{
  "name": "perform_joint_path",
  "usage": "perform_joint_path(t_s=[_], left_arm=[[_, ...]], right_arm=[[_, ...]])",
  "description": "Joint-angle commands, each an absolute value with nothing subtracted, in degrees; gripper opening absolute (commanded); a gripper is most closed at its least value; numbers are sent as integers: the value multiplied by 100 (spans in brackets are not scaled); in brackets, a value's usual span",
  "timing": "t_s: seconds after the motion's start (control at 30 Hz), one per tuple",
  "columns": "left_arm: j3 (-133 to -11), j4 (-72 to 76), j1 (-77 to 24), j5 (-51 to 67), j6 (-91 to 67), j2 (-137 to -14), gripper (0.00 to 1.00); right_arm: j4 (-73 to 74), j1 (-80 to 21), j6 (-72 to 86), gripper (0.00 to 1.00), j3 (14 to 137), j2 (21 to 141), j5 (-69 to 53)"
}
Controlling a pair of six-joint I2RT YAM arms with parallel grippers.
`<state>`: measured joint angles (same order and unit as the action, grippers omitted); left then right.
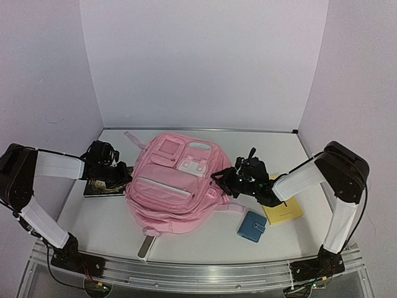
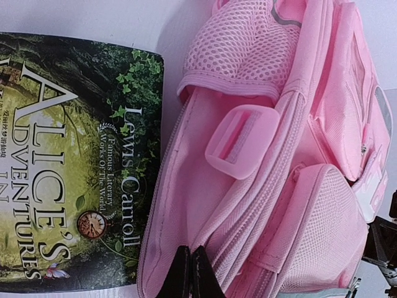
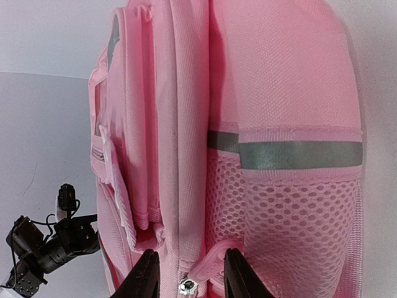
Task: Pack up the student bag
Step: Unzip the student bag at the center of the board.
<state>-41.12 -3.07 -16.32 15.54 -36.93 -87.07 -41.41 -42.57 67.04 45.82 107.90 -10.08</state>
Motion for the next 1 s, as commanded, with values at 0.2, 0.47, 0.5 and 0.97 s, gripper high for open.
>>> perform_joint_path(t_s=[0.2, 0.47, 0.5, 0.97], left_arm=[[-4528, -321, -1598, 1398, -3329, -8602, 0], [-5481, -42, -1242, 1899, -2461, -9430, 0], [-5623, -26, -1166, 2029, -2393, -9594, 0], [-6716, -566, -1008, 2659, -1958, -9685, 36]], right_arm=[[-4549, -4180, 6294, 37, 4413, 10887, -838], [-4194, -3945, 4697, 43, 4487, 10502, -1287], [-4064, -3929, 4460, 43, 4501, 10419, -1352], [-1570, -3862, 1436, 38, 5922, 10565, -2061]])
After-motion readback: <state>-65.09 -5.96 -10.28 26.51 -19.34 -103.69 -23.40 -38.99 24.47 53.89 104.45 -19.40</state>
